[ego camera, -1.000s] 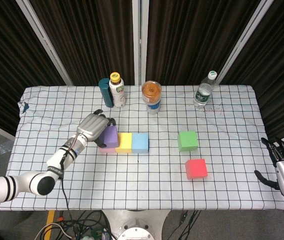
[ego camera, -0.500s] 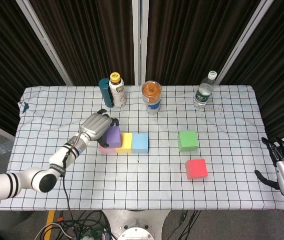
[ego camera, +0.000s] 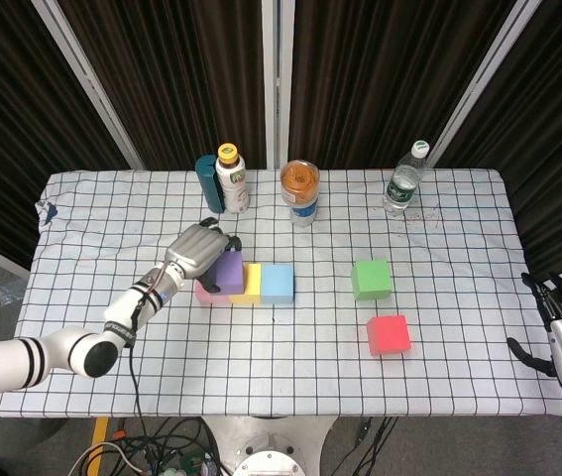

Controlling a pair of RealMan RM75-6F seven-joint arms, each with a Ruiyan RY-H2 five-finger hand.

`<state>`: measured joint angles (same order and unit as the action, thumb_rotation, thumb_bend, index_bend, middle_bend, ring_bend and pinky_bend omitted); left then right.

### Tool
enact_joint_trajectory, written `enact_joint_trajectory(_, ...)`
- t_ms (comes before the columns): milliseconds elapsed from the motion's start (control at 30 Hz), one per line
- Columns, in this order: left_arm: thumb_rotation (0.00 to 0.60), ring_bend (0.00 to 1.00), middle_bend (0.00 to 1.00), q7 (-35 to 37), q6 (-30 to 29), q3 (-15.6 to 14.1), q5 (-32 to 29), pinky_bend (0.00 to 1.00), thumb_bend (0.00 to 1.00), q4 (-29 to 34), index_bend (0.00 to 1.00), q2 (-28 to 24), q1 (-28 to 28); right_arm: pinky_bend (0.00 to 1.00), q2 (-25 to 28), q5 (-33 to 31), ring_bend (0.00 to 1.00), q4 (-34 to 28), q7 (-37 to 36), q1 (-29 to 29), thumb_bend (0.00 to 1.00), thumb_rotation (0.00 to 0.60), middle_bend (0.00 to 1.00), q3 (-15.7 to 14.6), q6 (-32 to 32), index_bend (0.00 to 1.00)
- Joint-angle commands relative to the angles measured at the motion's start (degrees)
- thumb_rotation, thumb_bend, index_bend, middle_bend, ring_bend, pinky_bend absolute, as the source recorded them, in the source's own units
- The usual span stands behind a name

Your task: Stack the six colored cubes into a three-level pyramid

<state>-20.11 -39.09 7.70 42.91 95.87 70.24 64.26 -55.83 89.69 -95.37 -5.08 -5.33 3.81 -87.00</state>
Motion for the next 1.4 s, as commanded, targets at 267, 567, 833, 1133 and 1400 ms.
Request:
enact_joint_trajectory(267,0.6,0.26,0.37,0.48,0.61,-1.03,-0.18,0.1,0.06,-0.65,0.27,0.28,0.75,0.12,-0.07,-0.19,0.0,0.1,-0.04,-0.07,0.16,0.6,0.17,0.09,0.24,0.0)
enact_joint_trajectory(567,0.6,0.26,0.32,0.73,0.0,-1.64,0.45,0.1,0.06,-0.74,0.23,0.36,1.01,0.12,-0.11,-0.21,0.0,0.11,0.04,-0.1,0.16,0.6,0.17,0.13,0.33,0.0)
enact_joint_trajectory(833,0.6,0.26,0.33,0.68,-0.08,-2.02,1.1,0.1,0.06,-0.46,0.25,-0.22,1.32,0.12,-0.01,-0.24,0.0,-0.22,0.39,-0.02,0.17,0.6,0.17,0.18,0.23,0.0)
enact_joint_trajectory(1133,0.6,0.26,0.32,0.87,-0.26,-2.24,1.91,0.1,0.06,-0.58,0.25,-0.14,1.46,0.12,0.04,-0.24,0.0,-0.57,0.83,-0.01,0.16,0.6,0.17,0.17,0.3,0.0)
enact_joint_trajectory(1400,0.6,0.26,0.32,0.41,-0.69,-2.6,1.96,0.1,0.06,-0.62,0.25,-0.17,1.66,0.12,0.1,-0.29,0.0,-0.61,0.81,0.06,0.17,0.6,0.17,0.18,0.25,0.0)
